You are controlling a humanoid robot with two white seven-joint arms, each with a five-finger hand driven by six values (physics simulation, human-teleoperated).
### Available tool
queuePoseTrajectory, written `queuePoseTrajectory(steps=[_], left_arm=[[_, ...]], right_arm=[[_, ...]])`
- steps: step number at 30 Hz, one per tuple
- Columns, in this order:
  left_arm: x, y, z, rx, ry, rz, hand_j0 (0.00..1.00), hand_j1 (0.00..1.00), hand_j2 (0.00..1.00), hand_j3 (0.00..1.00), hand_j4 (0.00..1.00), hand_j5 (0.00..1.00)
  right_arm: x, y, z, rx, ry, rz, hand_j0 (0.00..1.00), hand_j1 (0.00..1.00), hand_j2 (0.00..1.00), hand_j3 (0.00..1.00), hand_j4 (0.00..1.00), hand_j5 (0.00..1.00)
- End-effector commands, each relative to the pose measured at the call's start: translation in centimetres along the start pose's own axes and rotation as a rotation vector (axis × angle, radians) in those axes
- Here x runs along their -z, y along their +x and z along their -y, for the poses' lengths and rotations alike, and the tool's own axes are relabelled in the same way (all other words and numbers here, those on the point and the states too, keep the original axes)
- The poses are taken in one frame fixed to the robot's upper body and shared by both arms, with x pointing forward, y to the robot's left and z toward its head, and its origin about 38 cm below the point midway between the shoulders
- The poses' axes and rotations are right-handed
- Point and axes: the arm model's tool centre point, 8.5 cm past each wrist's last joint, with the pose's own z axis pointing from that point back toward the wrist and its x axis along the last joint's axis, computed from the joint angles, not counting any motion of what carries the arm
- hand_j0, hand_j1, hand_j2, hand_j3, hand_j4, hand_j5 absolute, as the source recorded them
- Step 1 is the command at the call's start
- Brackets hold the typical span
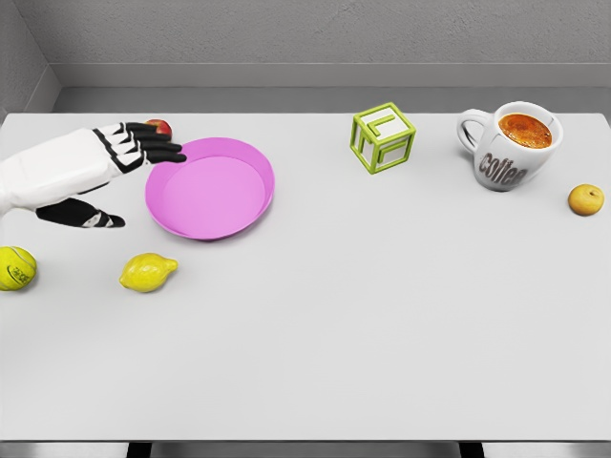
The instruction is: Put the lemon on the plate with left arm
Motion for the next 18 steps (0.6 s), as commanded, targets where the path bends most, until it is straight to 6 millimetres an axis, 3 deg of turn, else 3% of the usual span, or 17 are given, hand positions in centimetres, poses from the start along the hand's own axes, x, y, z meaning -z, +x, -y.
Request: queuePoseTrajectory(steps=[1,12,17,18], left_arm=[[-0.1,-0.1,-0.1,0.003,-0.005,-0.005,1.00,1.00,1.00,1.00,1.00,1.00],[-1.0,-0.7,1.2,0.078,-0.173,-0.065,1.00,1.00,1.00,1.00,1.00,1.00],[-1.6,0.2,6.7,-0.033,-0.256,-0.058,1.00,1.00,1.00,1.00,1.00,1.00],[-1.7,0.3,6.8,-0.039,-0.255,-0.056,1.00,1.00,1.00,1.00,1.00,1.00]], right_arm=[[0.0,0.0,0.0,0.000,0.000,-0.001,1.00,1.00,1.00,1.00,1.00,1.00],[0.0,0.0,0.0,0.000,0.000,0.000,1.00,1.00,1.00,1.00,1.00,1.00],[0.0,0.0,0.0,0.000,0.000,0.000,1.00,1.00,1.00,1.00,1.00,1.00],[0.0,0.0,0.0,0.000,0.001,0.000,1.00,1.00,1.00,1.00,1.00,1.00]])
